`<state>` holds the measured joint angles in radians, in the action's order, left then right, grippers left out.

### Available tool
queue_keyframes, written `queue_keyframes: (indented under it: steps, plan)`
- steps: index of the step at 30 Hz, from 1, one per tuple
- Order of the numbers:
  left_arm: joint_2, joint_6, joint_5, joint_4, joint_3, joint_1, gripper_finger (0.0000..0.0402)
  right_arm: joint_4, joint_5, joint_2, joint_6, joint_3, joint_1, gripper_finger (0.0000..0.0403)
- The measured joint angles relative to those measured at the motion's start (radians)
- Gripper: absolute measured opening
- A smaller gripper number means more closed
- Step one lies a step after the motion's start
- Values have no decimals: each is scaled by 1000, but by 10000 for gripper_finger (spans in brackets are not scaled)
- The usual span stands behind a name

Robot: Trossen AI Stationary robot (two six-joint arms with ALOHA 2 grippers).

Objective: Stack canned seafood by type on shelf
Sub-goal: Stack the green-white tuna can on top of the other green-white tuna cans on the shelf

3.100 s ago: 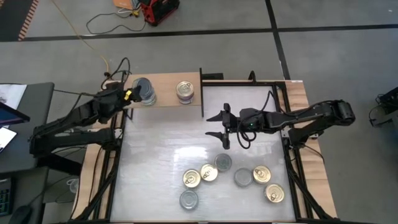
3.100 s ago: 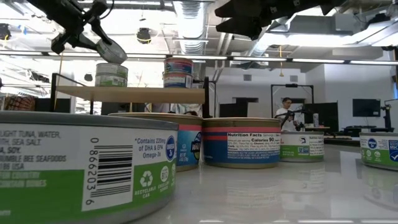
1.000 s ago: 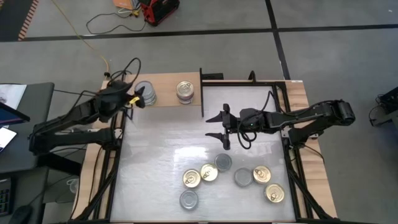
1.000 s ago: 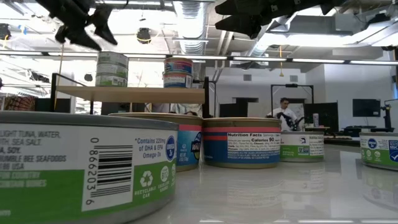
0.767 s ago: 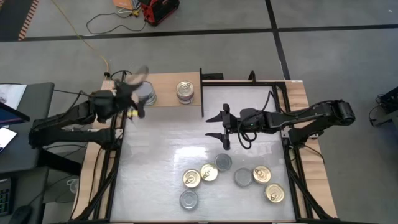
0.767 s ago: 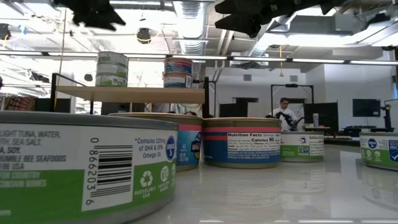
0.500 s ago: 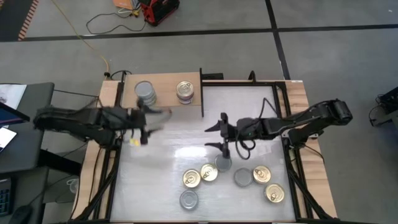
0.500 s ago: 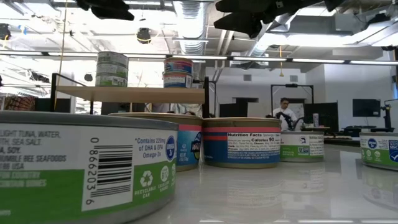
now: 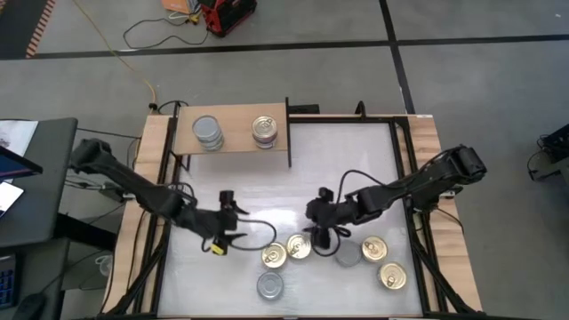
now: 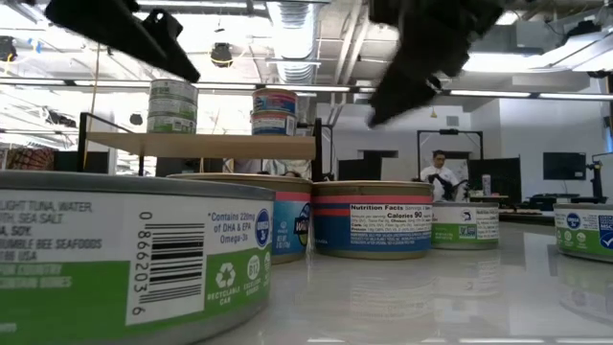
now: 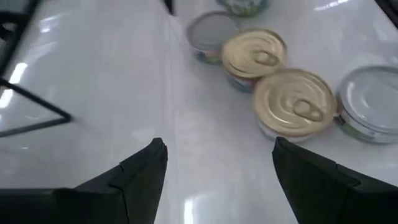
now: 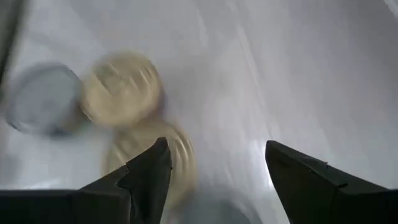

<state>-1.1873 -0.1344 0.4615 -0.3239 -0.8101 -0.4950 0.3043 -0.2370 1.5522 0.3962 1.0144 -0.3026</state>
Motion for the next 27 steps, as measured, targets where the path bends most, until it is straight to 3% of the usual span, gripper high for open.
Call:
queue_keyframes:
  steps: [5,10,14,22,27]
  plan:
    - [-116,-43,-25,102,1,-19,279,254,105,-22,80,-12,46,285]
    - [-203,15,-37,217,1,-19,279,249,265,-43,76,-36,116,285]
    - [-253,67,-39,331,10,-19,279,265,299,-25,66,-37,145,281]
    - [-228,147,-99,556,111,-19,279,249,375,43,33,-38,188,232]
    - [-174,133,-68,612,177,-30,279,224,412,92,20,-38,205,190]
